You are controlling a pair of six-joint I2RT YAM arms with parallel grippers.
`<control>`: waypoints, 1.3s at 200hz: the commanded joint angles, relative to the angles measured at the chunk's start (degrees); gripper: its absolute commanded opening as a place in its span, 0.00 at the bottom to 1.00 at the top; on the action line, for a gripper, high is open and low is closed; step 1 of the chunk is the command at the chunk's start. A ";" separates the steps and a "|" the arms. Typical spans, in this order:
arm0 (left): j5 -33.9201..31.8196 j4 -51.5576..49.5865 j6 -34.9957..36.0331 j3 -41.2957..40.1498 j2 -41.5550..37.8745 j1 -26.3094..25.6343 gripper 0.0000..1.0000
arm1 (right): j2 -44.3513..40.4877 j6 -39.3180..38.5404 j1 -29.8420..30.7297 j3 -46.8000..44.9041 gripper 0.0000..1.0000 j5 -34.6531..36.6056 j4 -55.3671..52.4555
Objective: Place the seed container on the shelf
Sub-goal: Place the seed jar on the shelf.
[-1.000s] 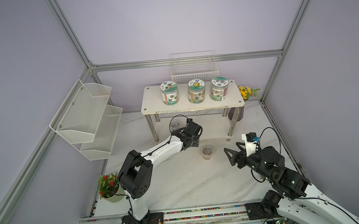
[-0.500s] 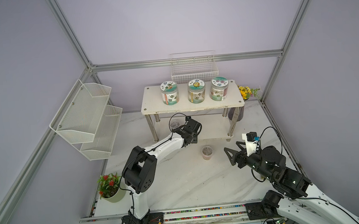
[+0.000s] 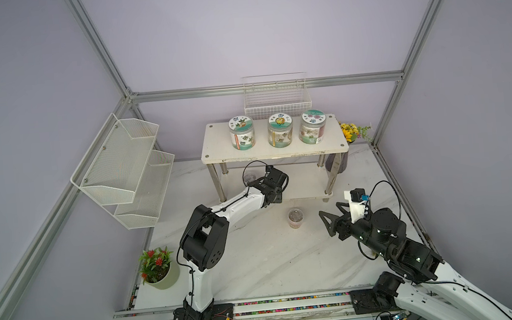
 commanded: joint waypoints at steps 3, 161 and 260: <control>-0.12 0.15 0.29 3.14 0.42 0.31 0.52 | -0.14 -0.56 0.21 1.15 0.83 -0.30 0.39; 0.74 -1.69 1.52 7.71 2.69 1.61 0.50 | 0.91 -1.44 0.24 1.46 0.83 -0.25 1.26; 5.38 -2.71 3.36 7.05 -0.61 1.46 0.76 | 1.00 -1.00 0.20 1.79 0.84 0.52 1.18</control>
